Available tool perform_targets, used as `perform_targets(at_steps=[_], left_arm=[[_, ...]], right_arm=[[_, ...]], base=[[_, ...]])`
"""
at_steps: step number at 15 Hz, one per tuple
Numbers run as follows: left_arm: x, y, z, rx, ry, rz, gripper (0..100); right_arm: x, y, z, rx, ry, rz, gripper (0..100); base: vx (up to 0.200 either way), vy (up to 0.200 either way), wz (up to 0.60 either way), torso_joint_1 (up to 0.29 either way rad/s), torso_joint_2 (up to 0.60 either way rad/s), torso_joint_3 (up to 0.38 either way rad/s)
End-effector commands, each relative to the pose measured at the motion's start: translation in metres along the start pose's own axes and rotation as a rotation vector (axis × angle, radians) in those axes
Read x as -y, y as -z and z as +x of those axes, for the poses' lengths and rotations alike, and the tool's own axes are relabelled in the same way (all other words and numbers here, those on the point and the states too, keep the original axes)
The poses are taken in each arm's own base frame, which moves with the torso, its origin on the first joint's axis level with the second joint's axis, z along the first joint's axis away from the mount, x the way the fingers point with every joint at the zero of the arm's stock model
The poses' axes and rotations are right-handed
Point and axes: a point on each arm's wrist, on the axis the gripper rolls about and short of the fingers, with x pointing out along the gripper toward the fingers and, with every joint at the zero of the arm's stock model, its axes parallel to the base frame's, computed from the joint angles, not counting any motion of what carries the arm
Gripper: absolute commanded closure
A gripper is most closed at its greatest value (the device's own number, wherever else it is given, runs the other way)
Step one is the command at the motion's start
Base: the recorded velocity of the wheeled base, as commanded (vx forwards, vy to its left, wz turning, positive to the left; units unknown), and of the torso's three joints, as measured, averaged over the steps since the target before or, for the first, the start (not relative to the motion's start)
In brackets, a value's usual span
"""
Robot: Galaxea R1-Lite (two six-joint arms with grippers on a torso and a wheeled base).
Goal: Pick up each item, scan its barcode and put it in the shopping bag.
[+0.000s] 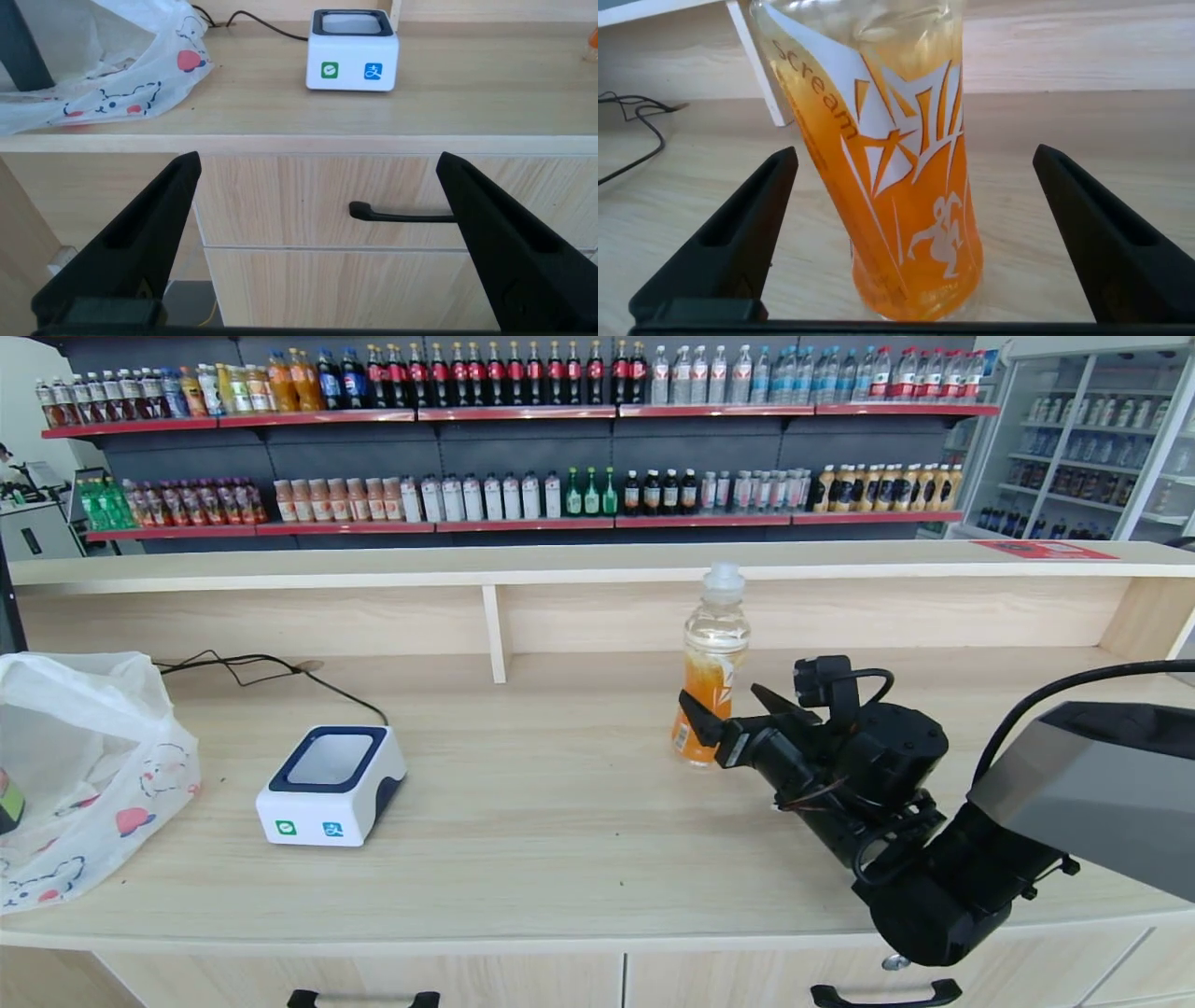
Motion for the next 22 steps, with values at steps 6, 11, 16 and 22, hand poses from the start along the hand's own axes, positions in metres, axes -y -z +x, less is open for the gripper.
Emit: perform_targets(at_steps=[6, 11, 16, 22], left_arm=[[0.000, 0.000, 0.000, 0.001, 0.000, -0.003, 0], [0.000, 0.000, 0.000, 0.001, 0.000, 0.000, 0], [0.000, 0.000, 0.000, 0.003, 0.000, 0.001, 0], [0.000, 0.000, 0.000, 0.004, 0.000, 0.000, 0]], right_arm=[[0.000, 0.008, 0.027, 0.054, -0.009, -0.015, 0], [0.000, 0.007, 0.028, 0.059, -0.011, -0.018, 0], [0.000, 0.008, 0.028, 0.057, -0.011, -0.018, 100], [-0.001, 0.002, 0.028, 0.072, -0.013, -0.017, 100]], base=[[0.000, 0.000, 0.00, 0.000, 0.00, 0.000], [0.000, 0.000, 0.00, 0.000, 0.00, 0.000], [0.000, 0.000, 0.00, 0.000, 0.00, 0.000], [0.000, 0.000, 0.00, 0.000, 0.00, 0.000]])
